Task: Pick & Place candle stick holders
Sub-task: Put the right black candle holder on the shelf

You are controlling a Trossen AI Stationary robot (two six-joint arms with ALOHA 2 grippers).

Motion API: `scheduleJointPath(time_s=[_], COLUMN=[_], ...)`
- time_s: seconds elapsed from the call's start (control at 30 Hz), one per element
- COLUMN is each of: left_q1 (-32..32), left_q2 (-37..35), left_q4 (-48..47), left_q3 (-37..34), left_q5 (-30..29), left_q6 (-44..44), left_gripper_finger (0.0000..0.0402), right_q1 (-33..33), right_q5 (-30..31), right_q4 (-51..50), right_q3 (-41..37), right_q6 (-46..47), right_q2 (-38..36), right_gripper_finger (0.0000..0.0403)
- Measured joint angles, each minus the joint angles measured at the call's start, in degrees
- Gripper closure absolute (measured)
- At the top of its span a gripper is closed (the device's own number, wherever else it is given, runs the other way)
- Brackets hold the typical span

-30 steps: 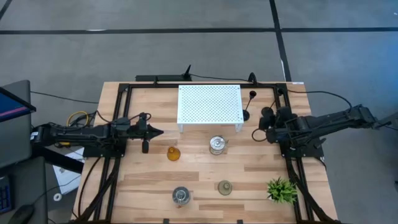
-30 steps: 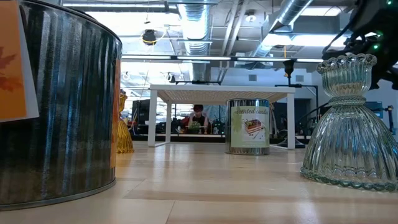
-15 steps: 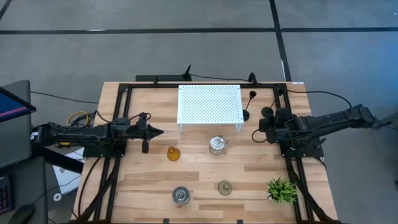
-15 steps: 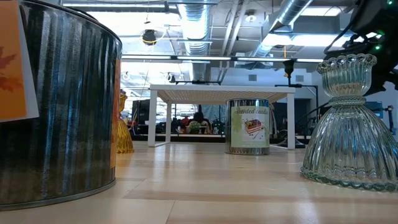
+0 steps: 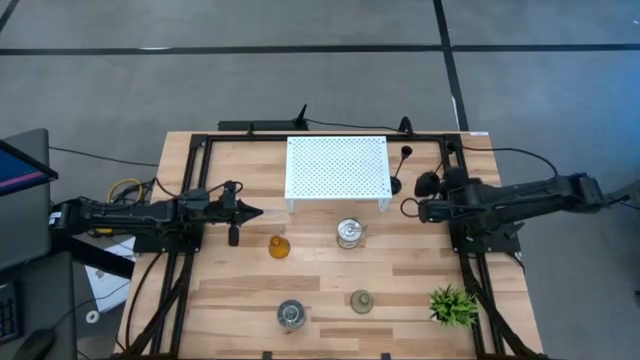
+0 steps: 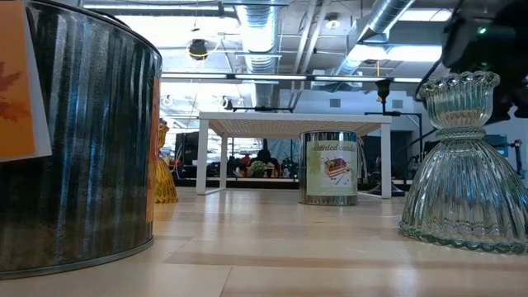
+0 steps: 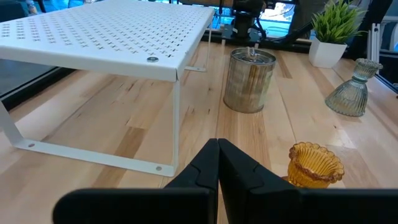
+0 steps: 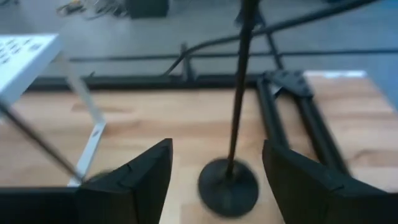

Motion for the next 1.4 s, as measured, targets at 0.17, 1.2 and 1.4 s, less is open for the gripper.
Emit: scheduleJointPath(time_s=[0.17,1.2,1.4], left_q1=[0.0,0.0,0.0], left_q2=[0.0,0.0,0.0], left_q4=[0.0,0.4,0.4], left_q3=[0.0,0.0,0.0], left_q5=[0.0,0.0,0.0], left_q6=[0.0,0.0,0.0], left_gripper_finger=[0.0396,0.0396,0.0396], right_q1=[-3.6,-16.2,-13.6], right_q5=[4.3,11.6,11.5], right_q4=[0.0,7.3,7.4], right_q3=[0.0,0.0,0.0], right_q6=[0.1,0.0,-2.8], right_q2=[2.6,14.4,14.5], right_gripper_finger=[0.0166,0.0359,0.039])
